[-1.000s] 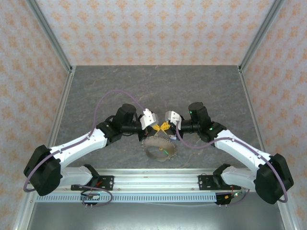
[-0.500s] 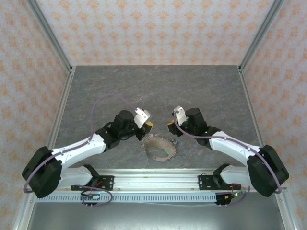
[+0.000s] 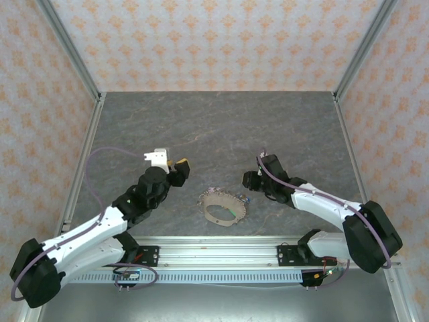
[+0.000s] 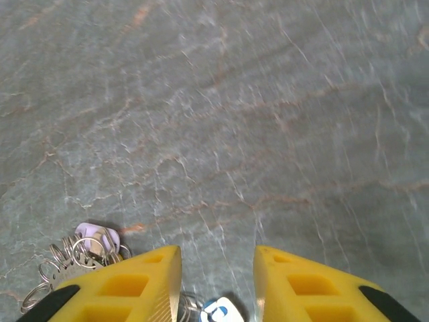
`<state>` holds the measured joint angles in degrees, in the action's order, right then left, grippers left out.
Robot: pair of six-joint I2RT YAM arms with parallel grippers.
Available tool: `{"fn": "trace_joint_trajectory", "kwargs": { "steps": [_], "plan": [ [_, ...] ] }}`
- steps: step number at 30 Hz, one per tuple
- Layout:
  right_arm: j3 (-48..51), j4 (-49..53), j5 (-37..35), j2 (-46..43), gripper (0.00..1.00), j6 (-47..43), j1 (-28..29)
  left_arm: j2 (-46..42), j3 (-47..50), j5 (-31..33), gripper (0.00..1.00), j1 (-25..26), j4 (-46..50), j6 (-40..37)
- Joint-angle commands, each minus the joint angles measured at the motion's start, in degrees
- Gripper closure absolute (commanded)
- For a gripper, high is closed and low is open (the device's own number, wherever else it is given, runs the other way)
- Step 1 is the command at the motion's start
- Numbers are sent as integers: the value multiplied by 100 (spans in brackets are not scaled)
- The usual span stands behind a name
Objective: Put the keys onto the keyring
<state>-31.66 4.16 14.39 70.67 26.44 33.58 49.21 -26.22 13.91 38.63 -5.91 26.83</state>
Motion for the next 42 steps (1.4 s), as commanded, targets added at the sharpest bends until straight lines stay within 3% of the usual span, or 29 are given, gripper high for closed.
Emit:
{"fn": "trace_joint_trajectory", "kwargs": {
  "steps": [1, 3, 4, 15, 27, 42],
  "plan": [
    [-11, 642, -23, 6, 66, 744, -6, -339, 218, 481, 31, 21, 877, 963],
    [-42, 845, 40, -27, 66, 839, -2, -570, 321, 521, 6, 20, 1269, 1352],
    [-42, 908, 88, -36, 66, 900, -4, -696, 378, 585, 0, 20, 1469, 1579],
    [129, 1163, 194, 27, 65, 1249, 391, -1508, 1079, -1261, 0, 20, 1288, 1870],
    [-156, 1196, -85, 985, 69, 1619, 989, -353, 1004, -2919, 1, 84, 903, 2263],
    [251, 915, -154, 438, 69, 2120, 1236, 1648, 5, -2783, 16, 1028, 492, 2406]
  ]
}}
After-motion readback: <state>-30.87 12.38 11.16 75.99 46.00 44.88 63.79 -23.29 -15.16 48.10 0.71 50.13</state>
